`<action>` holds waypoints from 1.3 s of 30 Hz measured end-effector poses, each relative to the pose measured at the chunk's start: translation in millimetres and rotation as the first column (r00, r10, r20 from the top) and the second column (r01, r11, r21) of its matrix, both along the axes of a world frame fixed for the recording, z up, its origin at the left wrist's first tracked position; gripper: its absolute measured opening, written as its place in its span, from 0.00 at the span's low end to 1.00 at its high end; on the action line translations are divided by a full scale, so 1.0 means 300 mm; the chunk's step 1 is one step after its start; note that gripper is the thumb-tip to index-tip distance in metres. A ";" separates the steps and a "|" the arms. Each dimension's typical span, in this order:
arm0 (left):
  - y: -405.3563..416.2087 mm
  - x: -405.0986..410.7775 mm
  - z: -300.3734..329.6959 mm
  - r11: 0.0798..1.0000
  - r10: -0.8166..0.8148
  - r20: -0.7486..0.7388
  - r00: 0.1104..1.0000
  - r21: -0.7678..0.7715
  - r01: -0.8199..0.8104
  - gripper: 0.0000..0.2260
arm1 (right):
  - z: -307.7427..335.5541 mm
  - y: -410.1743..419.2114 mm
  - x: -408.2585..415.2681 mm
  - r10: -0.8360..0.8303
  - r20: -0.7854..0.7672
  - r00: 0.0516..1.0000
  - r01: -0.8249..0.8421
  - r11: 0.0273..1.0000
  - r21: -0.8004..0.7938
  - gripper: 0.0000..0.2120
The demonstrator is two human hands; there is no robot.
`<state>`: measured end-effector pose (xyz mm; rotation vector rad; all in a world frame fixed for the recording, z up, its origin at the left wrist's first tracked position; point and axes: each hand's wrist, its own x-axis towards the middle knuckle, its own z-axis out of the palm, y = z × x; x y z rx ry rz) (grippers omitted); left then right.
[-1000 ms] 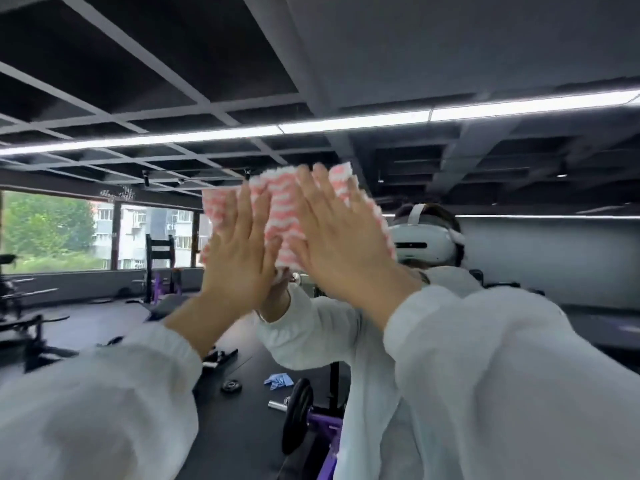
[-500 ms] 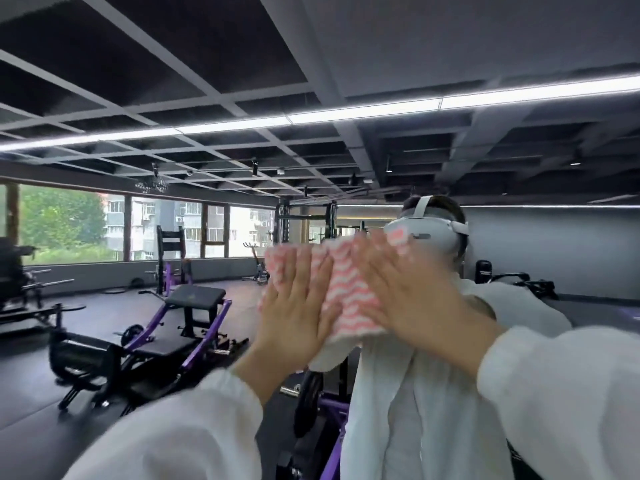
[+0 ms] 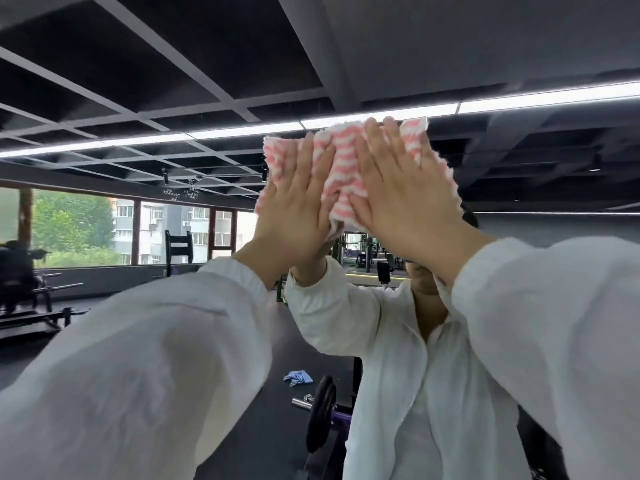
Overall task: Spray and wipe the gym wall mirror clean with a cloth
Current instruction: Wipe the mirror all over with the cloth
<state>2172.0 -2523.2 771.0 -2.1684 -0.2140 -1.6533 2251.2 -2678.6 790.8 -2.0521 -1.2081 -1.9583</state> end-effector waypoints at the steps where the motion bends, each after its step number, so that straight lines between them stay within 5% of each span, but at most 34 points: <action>1: 0.023 -0.009 -0.029 1.000 -0.021 -0.002 1.000 0.021 0.021 0.28 | -0.035 0.014 -0.002 0.010 0.020 1.000 -0.010 1.000 0.009 0.34; 6: 0.128 -0.066 -0.278 0.992 -0.033 -0.052 0.998 0.118 0.039 0.26 | -0.263 0.079 0.003 0.111 0.123 0.986 -0.105 0.993 -0.050 0.35; 15: 0.184 -0.117 -0.715 0.975 0.017 -0.194 0.981 0.220 0.026 0.32 | -0.638 0.070 -0.026 0.058 0.145 0.988 -0.005 0.939 -0.343 0.34; 21: 0.204 -0.074 -0.461 0.977 -0.036 -0.090 0.995 0.208 0.054 0.31 | -0.377 0.067 -0.014 0.087 0.113 0.990 -0.064 0.979 -0.196 0.34; 28: 0.241 -0.095 -0.040 0.986 0.007 -0.011 1.000 0.166 -0.005 0.29 | -0.018 0.161 -0.063 -0.055 0.034 0.998 0.056 0.998 -0.017 0.36; 33: 0.225 -0.099 -0.053 0.997 0.001 0.066 0.998 0.073 -0.006 0.30 | -0.016 0.213 -0.088 -0.019 0.065 0.998 0.016 0.999 0.047 0.33; 39: 0.254 -0.125 -0.264 0.984 0.090 0.032 0.995 0.151 -0.094 0.31 | -0.180 0.244 -0.066 0.178 0.144 0.973 -0.169 0.983 -0.068 0.32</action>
